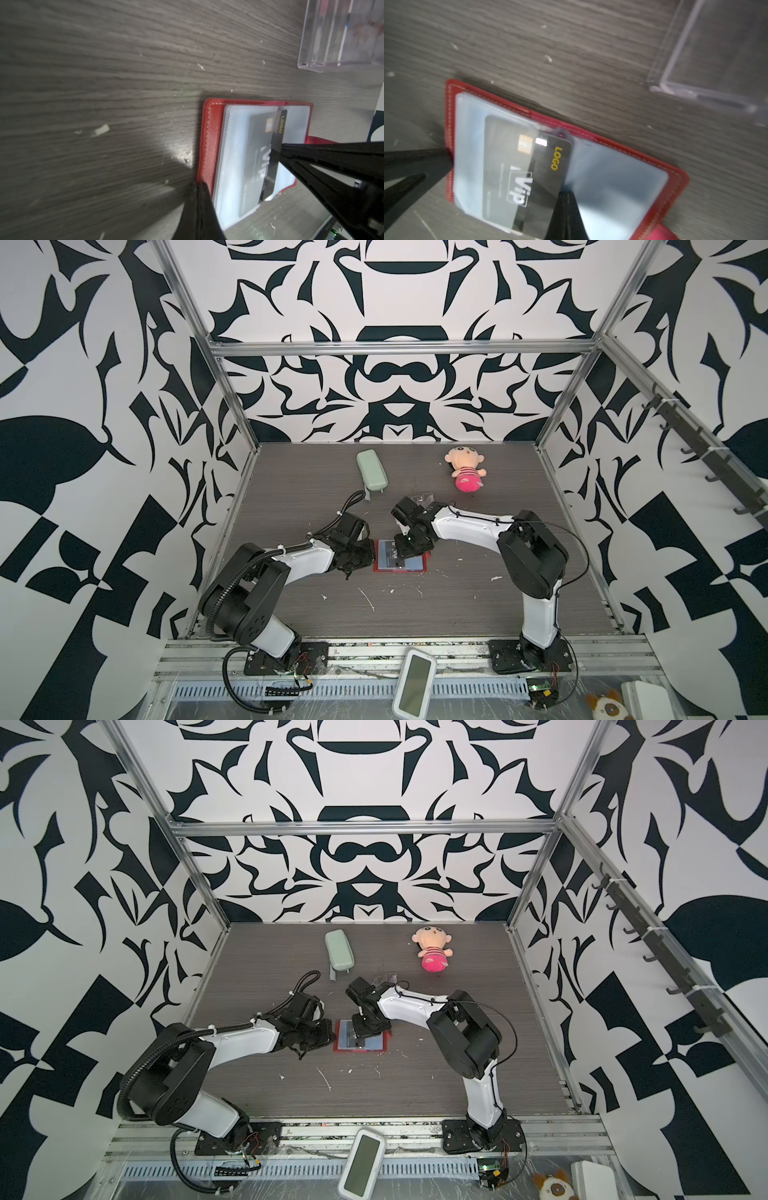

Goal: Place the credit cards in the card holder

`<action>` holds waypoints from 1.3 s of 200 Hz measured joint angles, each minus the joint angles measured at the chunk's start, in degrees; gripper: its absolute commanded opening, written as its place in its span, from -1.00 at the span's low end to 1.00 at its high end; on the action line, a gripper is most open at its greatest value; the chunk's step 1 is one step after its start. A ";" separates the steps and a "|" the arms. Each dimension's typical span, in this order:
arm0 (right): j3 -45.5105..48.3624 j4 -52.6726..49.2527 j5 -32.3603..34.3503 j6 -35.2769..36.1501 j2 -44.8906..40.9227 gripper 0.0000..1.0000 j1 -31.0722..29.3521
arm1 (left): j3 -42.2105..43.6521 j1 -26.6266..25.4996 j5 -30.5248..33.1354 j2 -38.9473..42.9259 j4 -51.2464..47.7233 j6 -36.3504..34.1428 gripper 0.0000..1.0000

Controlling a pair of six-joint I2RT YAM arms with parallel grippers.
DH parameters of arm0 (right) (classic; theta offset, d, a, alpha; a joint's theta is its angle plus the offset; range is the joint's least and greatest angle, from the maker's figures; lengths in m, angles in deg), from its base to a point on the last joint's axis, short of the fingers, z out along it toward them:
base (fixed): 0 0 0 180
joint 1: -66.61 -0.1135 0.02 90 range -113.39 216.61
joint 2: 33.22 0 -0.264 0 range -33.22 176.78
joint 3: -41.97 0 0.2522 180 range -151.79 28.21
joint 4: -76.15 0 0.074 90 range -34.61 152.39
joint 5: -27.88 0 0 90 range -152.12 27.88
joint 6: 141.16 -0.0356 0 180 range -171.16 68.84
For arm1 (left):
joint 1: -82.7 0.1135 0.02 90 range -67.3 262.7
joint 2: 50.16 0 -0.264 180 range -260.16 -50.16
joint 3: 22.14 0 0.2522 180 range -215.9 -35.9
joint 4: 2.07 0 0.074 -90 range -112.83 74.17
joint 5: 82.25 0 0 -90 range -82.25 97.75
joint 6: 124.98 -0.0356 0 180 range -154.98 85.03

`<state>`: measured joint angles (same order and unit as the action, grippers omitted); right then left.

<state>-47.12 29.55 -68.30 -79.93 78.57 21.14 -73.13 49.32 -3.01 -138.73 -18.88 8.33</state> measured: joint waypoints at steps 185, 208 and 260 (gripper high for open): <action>4.48 8.00 -8.11 -1.07 -1.38 -0.96 0.70 | 0.00 0.00 -0.17 -0.02 0.00 0.17 -1.00; 5.31 8.39 -9.55 -1.07 -1.66 -0.96 0.68 | 0.00 0.00 -0.17 -0.02 0.02 0.20 -1.00; 5.92 8.50 -10.29 -1.05 -2.23 -0.94 0.68 | -0.02 0.00 0.04 0.11 -0.13 0.26 -1.00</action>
<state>-41.20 38.05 -78.59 -80.98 76.34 21.82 -73.16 49.32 -2.97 -138.62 -19.01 8.60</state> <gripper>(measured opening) 0.044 0.047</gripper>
